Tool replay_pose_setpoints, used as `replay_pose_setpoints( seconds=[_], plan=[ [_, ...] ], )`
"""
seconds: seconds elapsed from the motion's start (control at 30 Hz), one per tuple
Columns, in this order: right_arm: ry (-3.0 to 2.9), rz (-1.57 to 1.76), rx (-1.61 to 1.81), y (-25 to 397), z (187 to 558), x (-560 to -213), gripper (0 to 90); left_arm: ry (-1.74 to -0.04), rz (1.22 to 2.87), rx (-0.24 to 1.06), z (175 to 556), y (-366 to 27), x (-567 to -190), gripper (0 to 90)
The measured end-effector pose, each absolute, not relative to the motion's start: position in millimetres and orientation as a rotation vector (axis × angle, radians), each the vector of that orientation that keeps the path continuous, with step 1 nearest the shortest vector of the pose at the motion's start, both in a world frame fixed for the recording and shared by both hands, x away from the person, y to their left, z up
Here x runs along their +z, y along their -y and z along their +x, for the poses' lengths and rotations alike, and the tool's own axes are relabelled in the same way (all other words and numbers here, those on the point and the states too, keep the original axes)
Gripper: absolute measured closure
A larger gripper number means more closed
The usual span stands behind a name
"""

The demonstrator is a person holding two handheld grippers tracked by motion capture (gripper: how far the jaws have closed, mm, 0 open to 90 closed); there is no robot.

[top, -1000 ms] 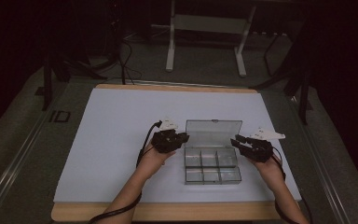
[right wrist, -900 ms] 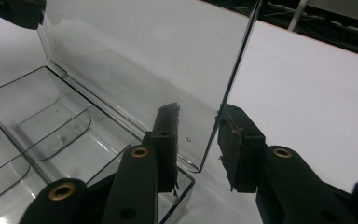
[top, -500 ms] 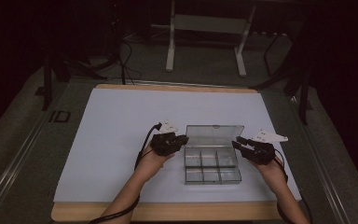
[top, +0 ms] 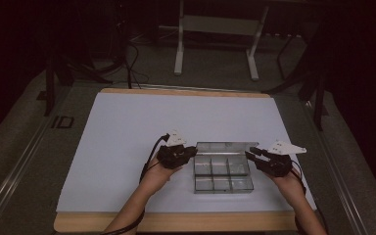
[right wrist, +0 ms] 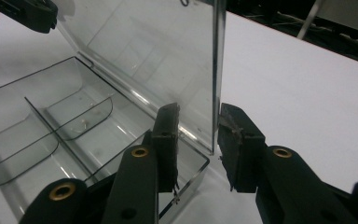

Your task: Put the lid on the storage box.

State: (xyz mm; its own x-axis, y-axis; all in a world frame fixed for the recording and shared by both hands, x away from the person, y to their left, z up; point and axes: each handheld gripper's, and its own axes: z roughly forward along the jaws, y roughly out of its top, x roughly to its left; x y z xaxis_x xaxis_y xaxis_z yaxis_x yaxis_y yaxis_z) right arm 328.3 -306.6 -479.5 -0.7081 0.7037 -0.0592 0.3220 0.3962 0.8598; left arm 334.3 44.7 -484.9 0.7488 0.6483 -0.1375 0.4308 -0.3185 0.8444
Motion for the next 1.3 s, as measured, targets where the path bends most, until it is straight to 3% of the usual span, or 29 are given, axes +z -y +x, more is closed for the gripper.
replay_pose_setpoints(
  seconds=[1.3],
  plan=[
    [-2.329,0.803,1.245,320.6,312.2,-499.2,72.9,-0.779,2.062,0.289,315.2,-43.9,-502.3,82.1]
  ],
)
